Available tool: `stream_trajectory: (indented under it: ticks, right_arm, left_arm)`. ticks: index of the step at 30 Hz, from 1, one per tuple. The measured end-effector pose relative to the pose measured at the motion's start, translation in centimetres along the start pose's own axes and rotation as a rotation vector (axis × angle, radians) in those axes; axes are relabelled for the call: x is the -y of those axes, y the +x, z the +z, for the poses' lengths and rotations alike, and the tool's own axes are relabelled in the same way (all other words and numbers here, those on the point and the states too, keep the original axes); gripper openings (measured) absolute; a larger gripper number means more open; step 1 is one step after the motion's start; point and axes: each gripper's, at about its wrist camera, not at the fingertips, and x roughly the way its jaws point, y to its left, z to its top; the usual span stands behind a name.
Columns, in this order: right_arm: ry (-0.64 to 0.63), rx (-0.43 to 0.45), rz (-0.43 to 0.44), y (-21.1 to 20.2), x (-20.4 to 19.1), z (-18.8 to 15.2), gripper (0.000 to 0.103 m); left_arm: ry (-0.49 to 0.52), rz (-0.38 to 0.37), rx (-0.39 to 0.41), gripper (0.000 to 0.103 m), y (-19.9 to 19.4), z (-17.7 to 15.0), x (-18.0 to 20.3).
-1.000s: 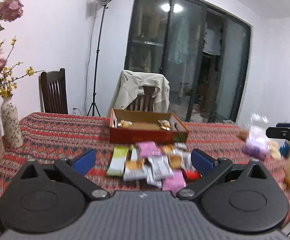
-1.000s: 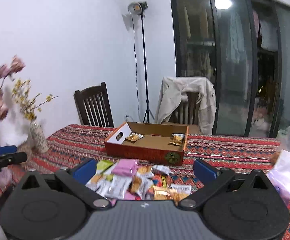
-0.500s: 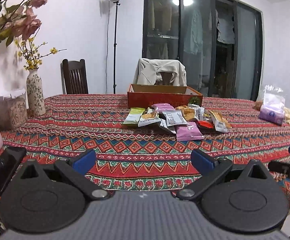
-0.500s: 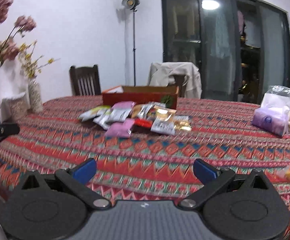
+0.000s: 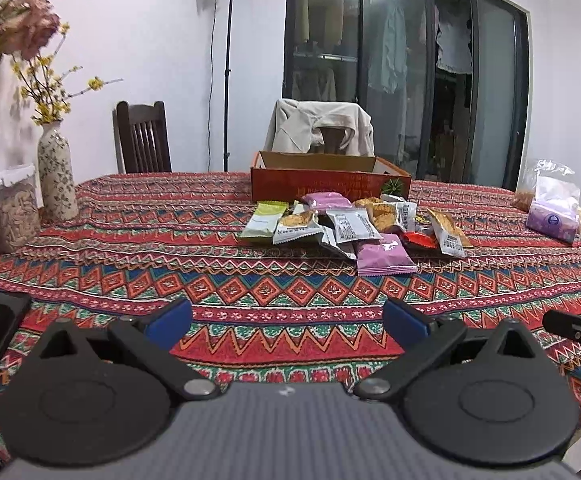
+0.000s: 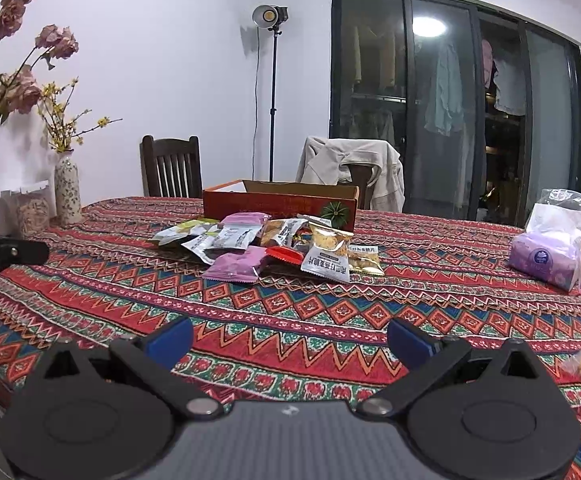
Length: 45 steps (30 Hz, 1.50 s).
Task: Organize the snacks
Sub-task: 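Withdraw both tools from the box back toward the snack pile, then grasp a white cookie packet with each tool from the pile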
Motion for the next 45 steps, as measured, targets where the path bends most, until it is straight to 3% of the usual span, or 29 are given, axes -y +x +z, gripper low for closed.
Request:
stream_trajectory:
  ticks: [11, 21, 24, 29, 31, 34, 39, 43, 45]
  right_arm:
    - [0.057, -0.019, 0.008, 5.5, 2.1, 2.6, 0.101]
    - [0.121, -0.054, 0.023, 14.7, 4.7, 6.5, 0.086]
    - [0.125, -0.086, 0.032, 17.4, 5.2, 7.1, 0.085]
    - [0.19, -0.134, 0.056, 21.6, 6.5, 7.2, 0.072]
    - [0.199, -0.14, 0.053, 22.6, 6.7, 7.1, 0.071]
    - [0.214, -0.146, 0.073, 23.7, 7.0, 6.7, 0.063]
    - [0.262, -0.157, 0.118, 24.5, 7.4, 6.3, 0.052]
    - [0.244, -0.147, 0.088, 23.5, 6.8, 6.4, 0.04]
    - [0.256, -0.144, 0.085, 22.5, 6.8, 6.3, 0.04]
  left_arm:
    - [0.005, -0.057, -0.041, 0.103, 7.8, 3.7, 0.0]
    - [0.005, -0.113, -0.068, 0.103, 18.0, 8.2, -0.2]
    - [0.006, -0.131, -0.09, 0.096, 20.5, 8.6, -0.4]
    - [-0.025, -0.161, -0.156, 0.083, 23.8, 8.3, -0.9]
    - [-0.046, -0.184, -0.193, 0.071, 24.8, 8.0, -1.0]
    - [-0.081, -0.218, -0.224, 0.062, 25.4, 7.5, -1.5]
    - [-0.145, -0.231, -0.218, 0.057, 25.5, 7.5, -2.3]
    - [-0.156, -0.235, -0.2, 0.054, 23.9, 8.0, -2.3]
    - [-0.154, -0.245, -0.188, 0.054, 22.4, 8.2, -2.2]
